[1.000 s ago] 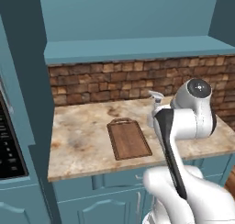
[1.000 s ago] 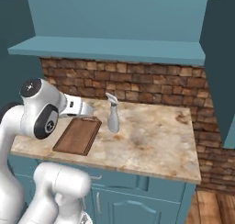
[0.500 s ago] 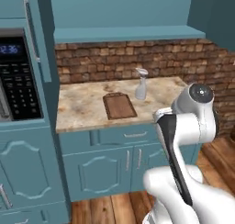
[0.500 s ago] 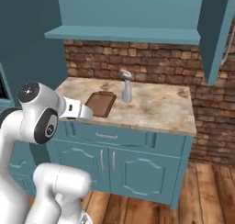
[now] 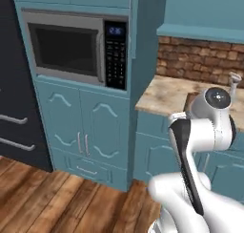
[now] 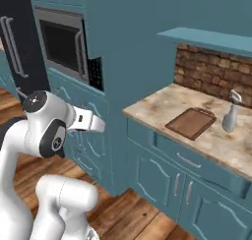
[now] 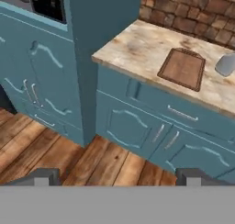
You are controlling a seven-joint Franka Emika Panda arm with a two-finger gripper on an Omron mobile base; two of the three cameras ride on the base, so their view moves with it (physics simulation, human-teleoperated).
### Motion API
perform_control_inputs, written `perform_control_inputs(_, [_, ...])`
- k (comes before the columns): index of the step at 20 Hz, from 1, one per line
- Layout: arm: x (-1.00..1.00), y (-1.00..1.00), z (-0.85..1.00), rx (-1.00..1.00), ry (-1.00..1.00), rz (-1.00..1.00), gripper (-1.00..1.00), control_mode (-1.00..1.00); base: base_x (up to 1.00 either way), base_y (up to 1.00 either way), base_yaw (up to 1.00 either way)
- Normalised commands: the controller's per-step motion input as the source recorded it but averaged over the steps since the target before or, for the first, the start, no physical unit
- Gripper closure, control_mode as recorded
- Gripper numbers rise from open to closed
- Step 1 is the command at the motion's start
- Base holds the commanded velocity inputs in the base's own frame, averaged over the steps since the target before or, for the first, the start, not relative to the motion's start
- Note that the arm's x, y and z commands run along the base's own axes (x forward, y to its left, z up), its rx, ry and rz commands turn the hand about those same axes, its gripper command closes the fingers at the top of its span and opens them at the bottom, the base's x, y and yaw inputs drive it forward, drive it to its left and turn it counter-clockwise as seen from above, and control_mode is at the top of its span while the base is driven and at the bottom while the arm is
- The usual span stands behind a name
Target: Grab the spray bottle from the cabinet, then place it next to the cutting board for sanitizing. Then grab the dish brush from the countertop next to the sink and place it next to the cutting board.
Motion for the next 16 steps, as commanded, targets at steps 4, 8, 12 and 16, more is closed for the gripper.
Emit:
perform_control_inputs(4, [0.00, 0.00, 0.00, 0.00, 0.00, 0.00, -1.00, 1.00, 0.00, 0.00, 1.00])
perform_control_inputs(8, [0.00, 0.00, 0.00, 0.00, 0.00, 0.00, -1.00, 1.00, 0.13, 0.00, 0.98])
perform_control_inputs(12, [0.00, 0.00, 0.00, 0.00, 0.00, 0.00, -1.00, 1.00, 0.82, -0.05, 0.81])
perform_control_inputs(16, [0.00, 0.00, 0.00, 0.00, 0.00, 0.00, -1.00, 1.00, 1.00, -0.28, 0.72])
